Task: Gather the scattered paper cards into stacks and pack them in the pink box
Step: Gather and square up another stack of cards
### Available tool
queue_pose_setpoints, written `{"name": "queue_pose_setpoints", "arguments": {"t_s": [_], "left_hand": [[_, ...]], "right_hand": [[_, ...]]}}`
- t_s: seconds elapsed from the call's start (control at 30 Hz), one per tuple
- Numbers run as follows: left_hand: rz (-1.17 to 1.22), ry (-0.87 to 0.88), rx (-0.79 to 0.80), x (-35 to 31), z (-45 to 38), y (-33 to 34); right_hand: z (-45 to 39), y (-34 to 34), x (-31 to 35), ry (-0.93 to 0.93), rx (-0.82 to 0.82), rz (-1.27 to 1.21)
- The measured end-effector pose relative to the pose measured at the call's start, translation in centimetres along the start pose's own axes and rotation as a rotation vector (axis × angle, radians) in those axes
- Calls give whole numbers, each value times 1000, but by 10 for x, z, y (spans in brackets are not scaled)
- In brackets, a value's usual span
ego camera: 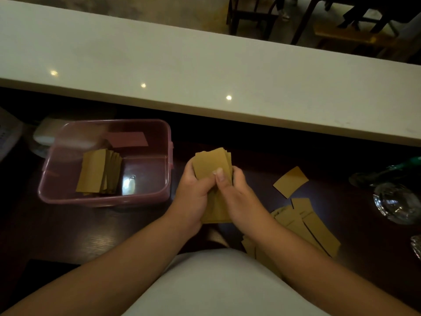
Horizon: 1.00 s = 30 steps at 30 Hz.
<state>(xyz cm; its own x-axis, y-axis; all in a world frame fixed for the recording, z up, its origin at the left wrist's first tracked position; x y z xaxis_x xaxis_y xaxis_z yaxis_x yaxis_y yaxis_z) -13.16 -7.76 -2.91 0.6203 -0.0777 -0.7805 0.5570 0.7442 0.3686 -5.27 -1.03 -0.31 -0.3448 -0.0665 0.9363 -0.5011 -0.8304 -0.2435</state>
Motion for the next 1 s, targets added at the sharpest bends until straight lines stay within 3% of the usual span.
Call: {"name": "queue_pose_setpoints", "arguments": {"t_s": [0.2, 0.43, 0.57, 0.83, 1.0], "left_hand": [[146, 57, 65, -20, 10, -4], [158, 44, 137, -35, 18, -15], [106, 175, 115, -42, 28, -24], [86, 231, 43, -58, 33, -52], [111, 142, 3, -69, 31, -79]], "right_hand": [[-1, 6, 15, -35, 239, 18], [10, 24, 23, -45, 210, -172], [11, 34, 26, -24, 263, -174], [3, 65, 34, -7, 279, -284], [-14, 80, 51, -90, 190, -86]]}}
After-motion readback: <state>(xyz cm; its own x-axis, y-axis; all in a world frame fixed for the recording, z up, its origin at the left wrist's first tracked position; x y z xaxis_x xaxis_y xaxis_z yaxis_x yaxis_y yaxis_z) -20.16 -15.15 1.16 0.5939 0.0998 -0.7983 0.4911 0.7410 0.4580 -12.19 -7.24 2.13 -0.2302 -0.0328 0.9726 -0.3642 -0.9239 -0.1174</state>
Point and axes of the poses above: each hand's wrist, its own z-axis away from the middle knuckle, its own y-axis out of the palm, x = y × z, the point moved 7 cm from there along -z, towards the middle knuckle, and after that the axes turned 8 degrees about -y, right-handed, at the moved point
